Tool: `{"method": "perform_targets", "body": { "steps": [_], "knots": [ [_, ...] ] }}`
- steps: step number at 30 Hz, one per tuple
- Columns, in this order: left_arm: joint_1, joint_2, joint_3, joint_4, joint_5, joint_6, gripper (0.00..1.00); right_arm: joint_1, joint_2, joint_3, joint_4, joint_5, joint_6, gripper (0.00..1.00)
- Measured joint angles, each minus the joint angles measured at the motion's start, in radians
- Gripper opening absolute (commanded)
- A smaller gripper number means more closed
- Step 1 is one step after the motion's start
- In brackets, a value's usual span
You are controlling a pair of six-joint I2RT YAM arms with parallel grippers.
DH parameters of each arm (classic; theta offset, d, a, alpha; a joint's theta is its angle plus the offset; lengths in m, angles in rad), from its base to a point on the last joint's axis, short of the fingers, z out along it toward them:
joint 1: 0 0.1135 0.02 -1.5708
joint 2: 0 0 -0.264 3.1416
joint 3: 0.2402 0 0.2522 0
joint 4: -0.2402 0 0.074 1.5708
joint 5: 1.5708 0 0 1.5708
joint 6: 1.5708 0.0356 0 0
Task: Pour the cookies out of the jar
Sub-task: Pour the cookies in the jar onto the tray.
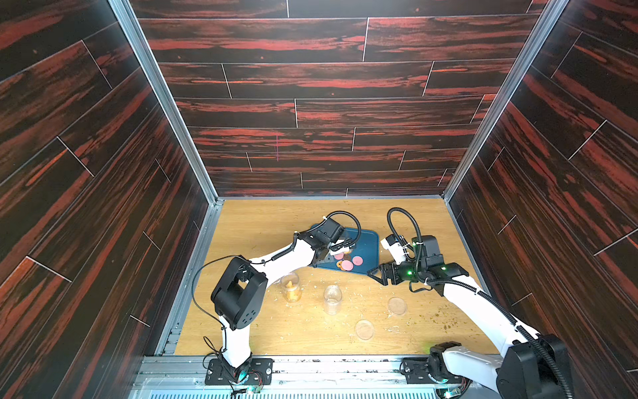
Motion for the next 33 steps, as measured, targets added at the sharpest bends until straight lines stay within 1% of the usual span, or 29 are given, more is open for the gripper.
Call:
{"method": "perform_targets", "body": {
  "steps": [5,10,15,19,33],
  "knots": [
    [-0.002,0.014,0.004,-0.002,0.0,0.0,0.3,0.0,0.0,0.0,-0.002,0.0,0.006,0.84],
    [-0.01,0.07,0.064,0.003,0.003,-0.011,0.31,0.0,0.0,0.003,-0.007,0.0,0.012,0.84],
    [-0.012,0.083,0.046,0.002,-0.001,-0.002,0.3,0.0,-0.011,0.006,-0.019,0.002,0.012,0.84],
    [-0.018,0.113,0.078,-0.003,0.007,-0.011,0.31,0.0,-0.019,0.006,-0.022,0.005,0.012,0.84],
    [-0.014,0.113,0.079,-0.004,0.006,-0.003,0.31,0.0,-0.019,0.006,-0.021,0.005,0.012,0.84]
  ]
}}
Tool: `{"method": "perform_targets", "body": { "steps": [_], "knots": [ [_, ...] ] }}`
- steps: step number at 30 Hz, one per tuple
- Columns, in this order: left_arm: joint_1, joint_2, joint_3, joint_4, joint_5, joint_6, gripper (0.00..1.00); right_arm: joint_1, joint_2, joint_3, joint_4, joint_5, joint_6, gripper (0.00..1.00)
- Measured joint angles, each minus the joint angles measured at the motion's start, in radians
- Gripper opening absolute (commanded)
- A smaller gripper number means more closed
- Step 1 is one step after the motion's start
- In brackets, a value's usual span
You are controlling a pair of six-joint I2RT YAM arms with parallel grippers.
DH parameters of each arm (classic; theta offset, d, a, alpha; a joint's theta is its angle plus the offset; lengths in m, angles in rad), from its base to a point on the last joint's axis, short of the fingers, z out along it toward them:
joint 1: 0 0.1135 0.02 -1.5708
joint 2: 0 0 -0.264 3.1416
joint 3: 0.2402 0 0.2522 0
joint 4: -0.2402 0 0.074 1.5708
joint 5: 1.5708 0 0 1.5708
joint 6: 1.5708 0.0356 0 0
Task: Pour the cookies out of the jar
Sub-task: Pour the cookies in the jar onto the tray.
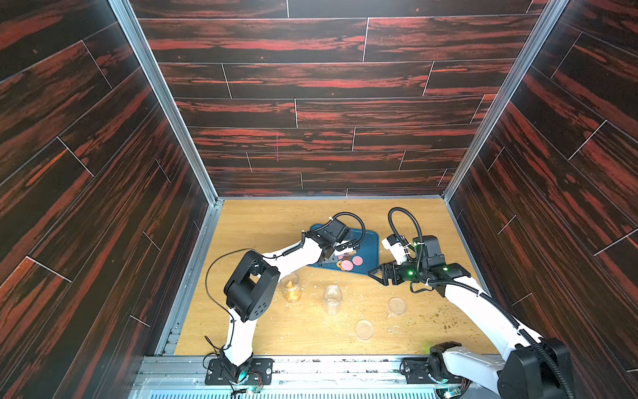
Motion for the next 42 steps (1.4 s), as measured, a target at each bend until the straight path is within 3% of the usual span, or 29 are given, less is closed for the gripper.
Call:
{"method": "perform_targets", "body": {
  "steps": [13,19,35,42],
  "knots": [
    [-0.018,-0.011,-0.029,-0.015,0.001,-0.004,0.31,0.0,-0.001,0.0,0.0,0.002,0.001,0.84],
    [-0.018,-0.011,0.037,-0.006,0.005,-0.016,0.31,0.0,-0.001,0.0,0.0,0.002,0.008,0.84],
    [-0.019,-0.01,0.052,-0.003,0.018,-0.031,0.31,0.0,-0.006,0.0,-0.001,0.001,0.008,0.84],
    [-0.018,-0.02,-0.004,0.001,0.008,-0.024,0.3,0.0,-0.01,0.0,-0.001,0.003,0.008,0.84]
  ]
}}
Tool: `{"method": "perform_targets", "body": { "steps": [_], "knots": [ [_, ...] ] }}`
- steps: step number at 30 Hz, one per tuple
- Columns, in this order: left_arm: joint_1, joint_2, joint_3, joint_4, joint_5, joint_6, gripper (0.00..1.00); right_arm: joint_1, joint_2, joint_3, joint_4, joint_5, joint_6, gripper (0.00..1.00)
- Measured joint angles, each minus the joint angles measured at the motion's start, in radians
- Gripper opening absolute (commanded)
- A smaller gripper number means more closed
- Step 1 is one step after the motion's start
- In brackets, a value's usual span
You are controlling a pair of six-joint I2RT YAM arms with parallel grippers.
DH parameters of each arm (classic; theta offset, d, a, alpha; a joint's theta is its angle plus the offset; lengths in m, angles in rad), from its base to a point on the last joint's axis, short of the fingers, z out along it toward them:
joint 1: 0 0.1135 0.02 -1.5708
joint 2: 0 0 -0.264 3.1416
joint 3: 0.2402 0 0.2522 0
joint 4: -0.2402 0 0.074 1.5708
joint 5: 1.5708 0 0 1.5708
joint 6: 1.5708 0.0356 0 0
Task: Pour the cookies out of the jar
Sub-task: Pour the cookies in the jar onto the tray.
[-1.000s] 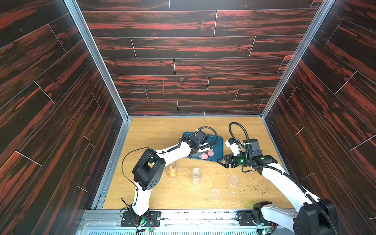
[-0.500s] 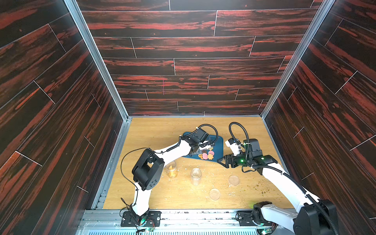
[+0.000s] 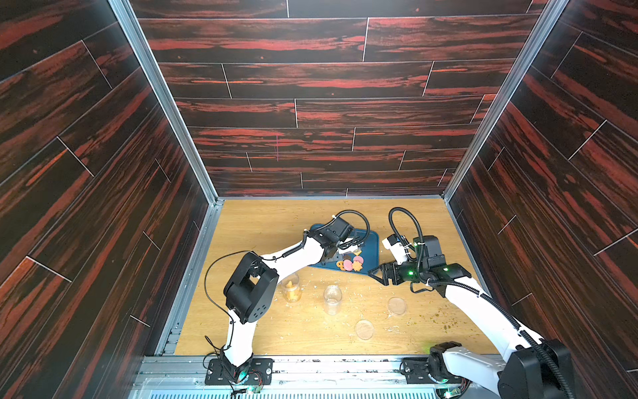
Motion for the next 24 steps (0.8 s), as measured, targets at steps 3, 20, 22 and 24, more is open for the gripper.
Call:
{"method": "perform_targets", "body": {
  "steps": [3,20,22,24],
  "knots": [
    [0.002,-0.005,-0.038,-0.016,0.0,0.005,0.31,0.0,-0.004,0.0,0.0,0.0,0.0,0.84],
    [-0.008,0.008,-0.025,-0.04,-0.034,0.045,0.31,0.0,-0.004,0.001,0.003,-0.003,0.004,0.84],
    [-0.008,0.008,-0.025,-0.04,-0.044,0.062,0.32,0.0,-0.004,0.004,0.001,-0.004,0.005,0.84],
    [-0.008,0.008,-0.02,-0.049,-0.059,0.083,0.33,0.0,-0.004,0.009,0.001,-0.004,0.007,0.84]
  ]
}}
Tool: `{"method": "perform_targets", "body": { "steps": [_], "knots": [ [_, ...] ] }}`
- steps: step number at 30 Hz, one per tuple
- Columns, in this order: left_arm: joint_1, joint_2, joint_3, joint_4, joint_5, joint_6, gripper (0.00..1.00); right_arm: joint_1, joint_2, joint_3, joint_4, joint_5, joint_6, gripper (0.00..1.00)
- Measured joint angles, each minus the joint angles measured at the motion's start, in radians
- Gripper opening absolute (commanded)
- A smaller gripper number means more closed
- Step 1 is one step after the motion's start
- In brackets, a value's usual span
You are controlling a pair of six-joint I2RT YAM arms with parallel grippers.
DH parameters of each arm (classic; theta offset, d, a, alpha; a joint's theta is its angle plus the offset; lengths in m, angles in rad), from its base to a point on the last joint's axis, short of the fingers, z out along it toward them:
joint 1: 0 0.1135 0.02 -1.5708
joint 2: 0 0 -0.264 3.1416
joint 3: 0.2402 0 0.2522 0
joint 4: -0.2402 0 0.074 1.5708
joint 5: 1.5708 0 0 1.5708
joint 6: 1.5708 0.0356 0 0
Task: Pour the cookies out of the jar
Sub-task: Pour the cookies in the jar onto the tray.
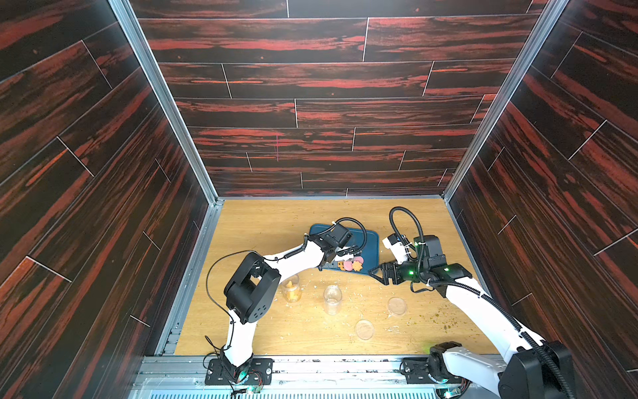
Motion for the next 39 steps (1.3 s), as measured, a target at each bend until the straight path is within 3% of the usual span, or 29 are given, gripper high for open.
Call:
{"method": "perform_targets", "body": {
  "steps": [5,12,23,28,39],
  "knots": [
    [-0.008,0.002,0.09,-0.017,-0.008,0.019,0.33,0.0,0.002,0.001,0.01,-0.008,0.013,0.83],
    [0.0,-0.017,-0.013,-0.021,-0.02,0.019,0.33,0.0,0.005,0.004,0.015,-0.016,0.023,0.83],
    [0.002,-0.013,0.09,-0.01,-0.02,0.016,0.33,0.0,0.005,0.004,0.021,-0.023,0.034,0.83],
    [0.01,-0.047,-0.003,-0.008,-0.026,0.018,0.33,0.0,0.005,0.004,0.022,-0.024,0.035,0.83],
    [0.01,-0.018,0.053,-0.012,-0.02,0.003,0.33,0.0,0.005,0.004,0.037,-0.034,0.045,0.83]
  ]
}}
